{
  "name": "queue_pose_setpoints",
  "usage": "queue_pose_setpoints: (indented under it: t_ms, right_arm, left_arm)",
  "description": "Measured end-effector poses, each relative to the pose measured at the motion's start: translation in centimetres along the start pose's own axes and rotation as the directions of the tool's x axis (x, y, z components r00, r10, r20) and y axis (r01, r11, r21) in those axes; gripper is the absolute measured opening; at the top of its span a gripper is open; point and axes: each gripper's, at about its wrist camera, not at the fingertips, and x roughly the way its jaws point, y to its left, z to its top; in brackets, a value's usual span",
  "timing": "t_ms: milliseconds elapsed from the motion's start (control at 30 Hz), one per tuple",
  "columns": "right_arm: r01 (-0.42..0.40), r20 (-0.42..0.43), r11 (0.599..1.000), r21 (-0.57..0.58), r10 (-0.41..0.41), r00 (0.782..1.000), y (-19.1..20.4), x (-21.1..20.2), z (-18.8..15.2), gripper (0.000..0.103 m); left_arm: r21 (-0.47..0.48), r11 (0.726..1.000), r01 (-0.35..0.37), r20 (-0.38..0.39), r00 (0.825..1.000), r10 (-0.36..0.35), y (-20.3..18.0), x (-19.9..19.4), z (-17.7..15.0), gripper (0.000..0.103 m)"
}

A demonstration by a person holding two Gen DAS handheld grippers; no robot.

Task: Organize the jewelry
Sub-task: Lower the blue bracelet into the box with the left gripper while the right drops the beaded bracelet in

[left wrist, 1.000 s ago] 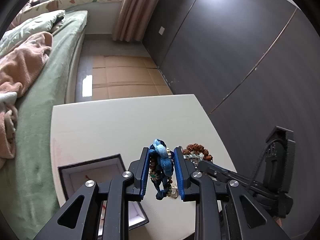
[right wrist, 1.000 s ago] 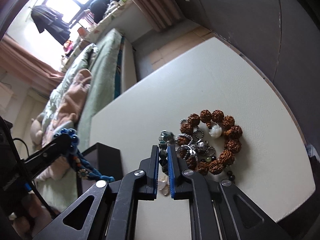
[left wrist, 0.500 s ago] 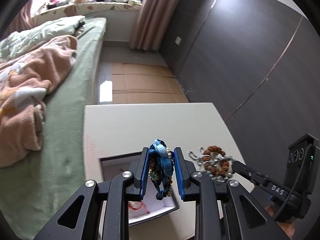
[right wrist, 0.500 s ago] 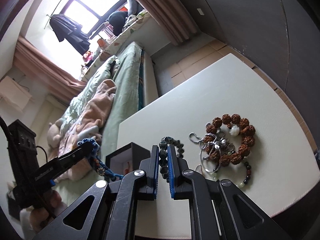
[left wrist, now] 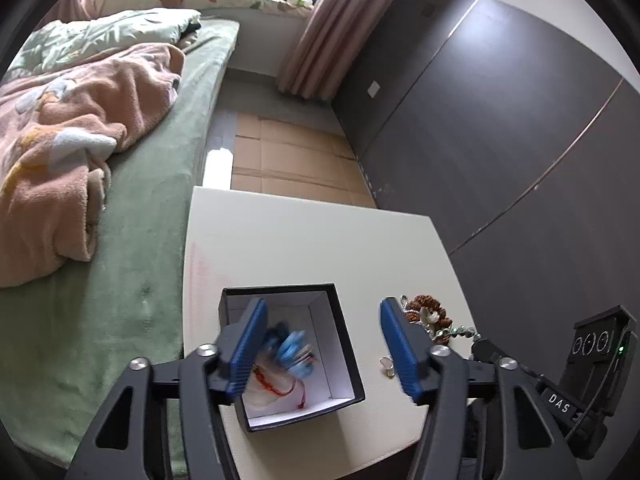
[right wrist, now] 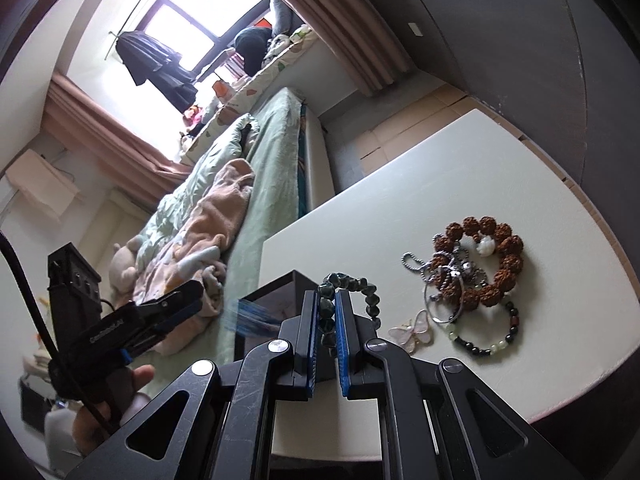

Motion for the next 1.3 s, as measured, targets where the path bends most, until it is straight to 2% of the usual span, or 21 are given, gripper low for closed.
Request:
queue_pose_setpoints:
  t_ms: [100,367,433,500,667,1033,1067,1100,1133,1167,1300]
  right_arm:
    - [-0.025,-0.002,1.000,-0.006,0.025,1.000,0.5,0.1,-0.2,0.010]
    - [-0.093,-0.013,0.995,-0.043,0.093,0.996,2.3,1.2,-0.4,0.010]
    - [-0.104,-0.021,0.993,-0.049,0.103,0.994,2.9,1.8,-0.5,0.010]
    - [-0.121,-0.029,0.991,-0.054,0.120,0.992,3.3,2.3,-0.6,0.010]
    - [-0.150,-0.067,0.986,-0.068,0.146,0.987,4.6,4.2,-1.0,0.010]
    - [-0.110,-0.171,0.983,-0.146,0.085,0.982,7.1,7.9,-1.9,0.011]
    - [-0.107,-0.187,0.983,-0.146,0.079,0.979,7.1,8.0,-1.9,0.012]
    - [-0.110,-0.207,0.985,-0.134,0.080,0.975,7.0,8.2,-1.9,0.019]
    - [-0.109,-0.209,0.986,-0.125,0.081,0.975,6.8,8.1,-1.9,0.033]
    - [-0.103,-0.194,0.988,-0.115,0.079,0.978,6.4,7.7,-1.9,0.039]
    - [-0.095,-0.157,0.991,-0.091,0.080,0.984,5.2,5.9,-1.5,0.041]
  left_arm:
    - [0.005,1.000,-0.005,0.015,1.000,0.005,0.2,-0.7,-0.4,0.068]
    - [-0.024,1.000,-0.016,0.010,1.000,0.016,1.8,-1.6,-1.6,0.069]
    - [-0.028,0.999,-0.022,0.015,1.000,0.023,2.0,-1.8,-1.8,0.078]
    - [-0.031,0.999,-0.027,0.026,0.999,0.028,2.2,-2.0,-1.8,0.082]
    - [-0.045,0.998,-0.044,0.053,0.998,0.047,2.7,-2.4,-1.5,0.084]
    - [-0.064,0.998,-0.029,0.066,0.997,0.033,3.4,-2.5,-0.8,0.089]
    - [-0.062,0.998,-0.028,0.066,0.997,0.032,3.4,-2.5,-0.8,0.089]
    - [-0.061,0.998,-0.027,0.065,0.997,0.031,3.4,-2.5,-0.8,0.089]
    - [-0.060,0.998,-0.025,0.066,0.997,0.029,3.3,-2.5,-0.8,0.089]
    - [-0.059,0.998,-0.024,0.065,0.997,0.028,3.3,-2.4,-0.7,0.089]
    - [-0.043,0.999,-0.025,0.061,0.998,0.027,2.8,-2.4,-0.9,0.089]
